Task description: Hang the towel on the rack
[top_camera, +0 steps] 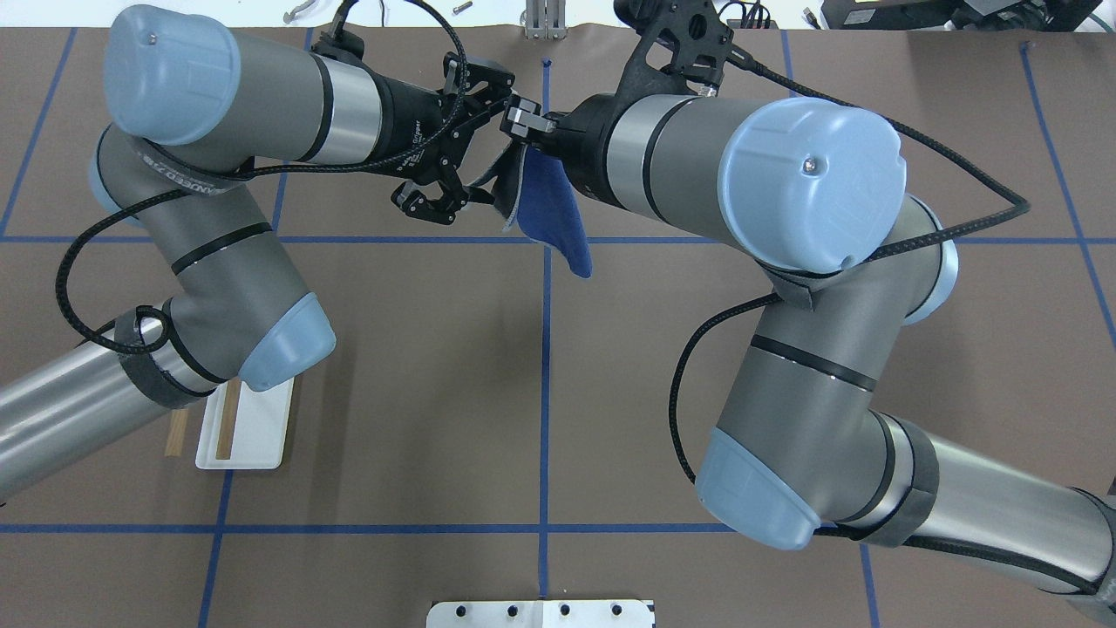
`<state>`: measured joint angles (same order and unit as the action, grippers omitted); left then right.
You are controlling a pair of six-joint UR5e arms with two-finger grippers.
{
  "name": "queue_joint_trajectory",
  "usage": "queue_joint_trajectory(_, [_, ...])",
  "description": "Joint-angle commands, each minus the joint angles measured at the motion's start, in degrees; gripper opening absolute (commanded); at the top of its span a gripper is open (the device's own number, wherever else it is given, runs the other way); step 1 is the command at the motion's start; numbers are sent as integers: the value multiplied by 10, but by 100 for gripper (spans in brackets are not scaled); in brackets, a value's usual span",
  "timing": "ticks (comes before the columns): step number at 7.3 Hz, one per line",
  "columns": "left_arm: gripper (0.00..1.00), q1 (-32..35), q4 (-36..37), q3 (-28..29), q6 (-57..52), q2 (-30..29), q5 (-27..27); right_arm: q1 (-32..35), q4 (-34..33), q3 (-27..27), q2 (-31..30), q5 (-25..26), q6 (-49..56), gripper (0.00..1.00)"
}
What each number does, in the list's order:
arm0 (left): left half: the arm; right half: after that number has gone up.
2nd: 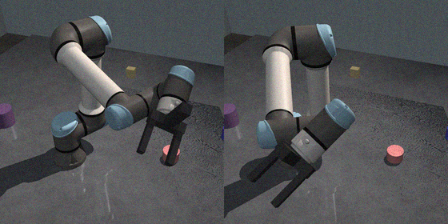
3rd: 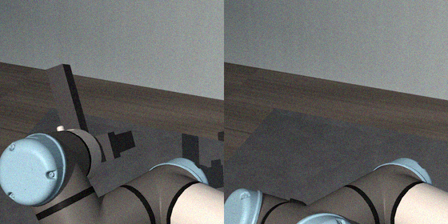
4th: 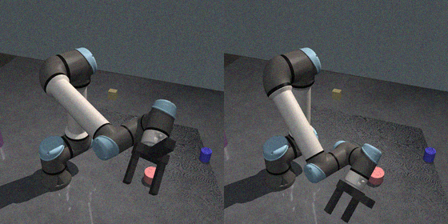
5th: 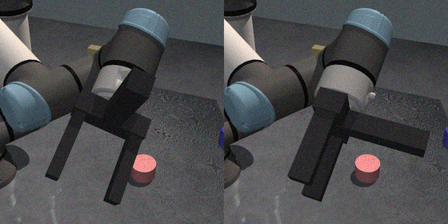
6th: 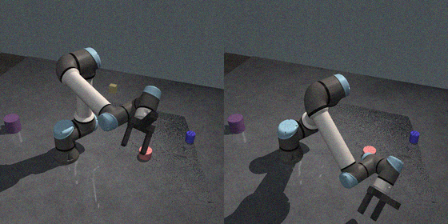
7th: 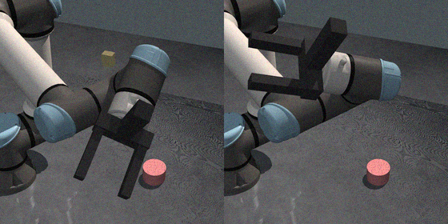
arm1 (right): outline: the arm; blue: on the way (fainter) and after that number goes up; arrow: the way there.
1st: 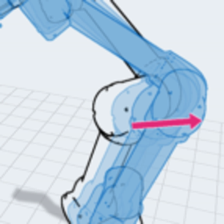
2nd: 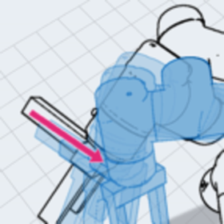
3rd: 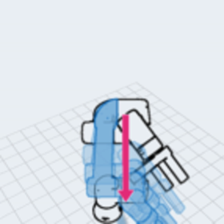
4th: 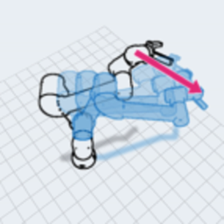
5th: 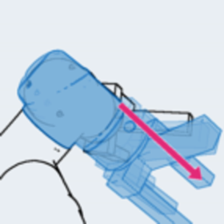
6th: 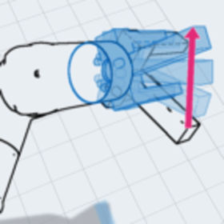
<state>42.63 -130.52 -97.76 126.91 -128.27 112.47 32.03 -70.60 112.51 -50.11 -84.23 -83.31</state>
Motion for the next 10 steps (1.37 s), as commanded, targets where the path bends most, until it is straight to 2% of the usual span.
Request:
queue_joint_trajectory(1, [93, 0, -4, 0, 0, 1, -1, -13, 0, 7, 0, 14, 0, 0])
queue_joint_trajectory(2, [73, 0, -4, 0, 0, 4, -1, -13, 0, 7, 1, 14, 0, 0])
queue_joint_trajectory(3, [35, 0, -10, 0, -1, 5, -1, -13, 0, 7, 2, 14, 0, 0])
queue_joint_trajectory(4, [9, 0, -29, 1, -4, 11, -1, -13, 0, 7, 1, 14, 0, 0])
queue_joint_trajectory(5, [0, 0, -39, 0, -4, 14, -1, -13, 0, 7, 1, 14, 1, 0])
queue_joint_trajectory(7, [0, 1, -38, -1, -3, 14, -1, -13, 1, 9, -2, 13, 1, 0])
queue_joint_trajectory(8, [0, 3, -38, -2, -1, 14, -1, -13, 0, 14, -6, 14, 0, 56])
queue_joint_trajectory(9, [0, 5, -37, -3, -1, 14, -1, -12, -1, 29, -19, 13, 0, 100])
queue_joint_trajectory(10, [0, 8, -36, -8, -1, 18, 1, -11, -8, 49, -32, 6, 2, 100])
